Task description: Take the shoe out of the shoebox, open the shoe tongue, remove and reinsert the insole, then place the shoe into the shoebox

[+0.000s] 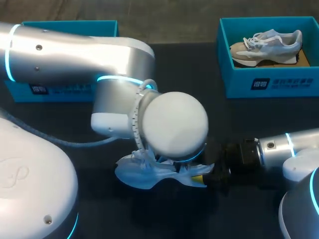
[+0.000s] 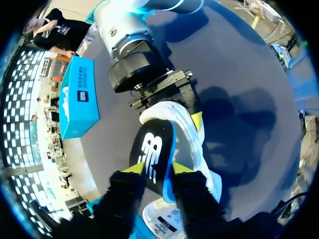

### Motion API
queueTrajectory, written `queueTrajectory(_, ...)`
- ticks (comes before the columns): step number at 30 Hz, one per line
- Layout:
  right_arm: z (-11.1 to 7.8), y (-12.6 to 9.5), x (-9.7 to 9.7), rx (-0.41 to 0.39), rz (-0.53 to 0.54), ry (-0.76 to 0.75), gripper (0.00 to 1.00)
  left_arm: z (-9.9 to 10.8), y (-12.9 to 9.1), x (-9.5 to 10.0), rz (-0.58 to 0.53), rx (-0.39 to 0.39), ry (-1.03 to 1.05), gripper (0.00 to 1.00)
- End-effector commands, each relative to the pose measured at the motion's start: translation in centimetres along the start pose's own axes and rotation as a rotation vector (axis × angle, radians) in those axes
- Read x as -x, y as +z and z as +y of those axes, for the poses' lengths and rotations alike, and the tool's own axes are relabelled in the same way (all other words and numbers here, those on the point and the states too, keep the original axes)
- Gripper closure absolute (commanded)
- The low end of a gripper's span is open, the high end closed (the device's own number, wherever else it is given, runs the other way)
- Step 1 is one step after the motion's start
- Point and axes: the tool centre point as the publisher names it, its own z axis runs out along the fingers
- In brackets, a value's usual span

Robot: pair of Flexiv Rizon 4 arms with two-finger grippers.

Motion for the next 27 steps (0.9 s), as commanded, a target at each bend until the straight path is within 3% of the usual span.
queueTrajectory(1, -0.1, 0.0, -0.1, -0.004, -0.001, 0.001, 1.0, -0.3, 0.2, 0.2, 0.01, 0.0, -0.033, 1.0)
queueTrajectory(20, -0.1, 0.0, -0.1, -0.004, -0.001, 0.001, 1.0, 1.5, -0.1, 0.3, 0.06, -0.133, -0.294, 1.0)
queueTrajectory(27, -0.1, 0.0, -0.1, -0.004, -0.001, 0.001, 1.0, 1.1, -0.3, 0.7, 0.081, -0.186, -0.351, 1.0)
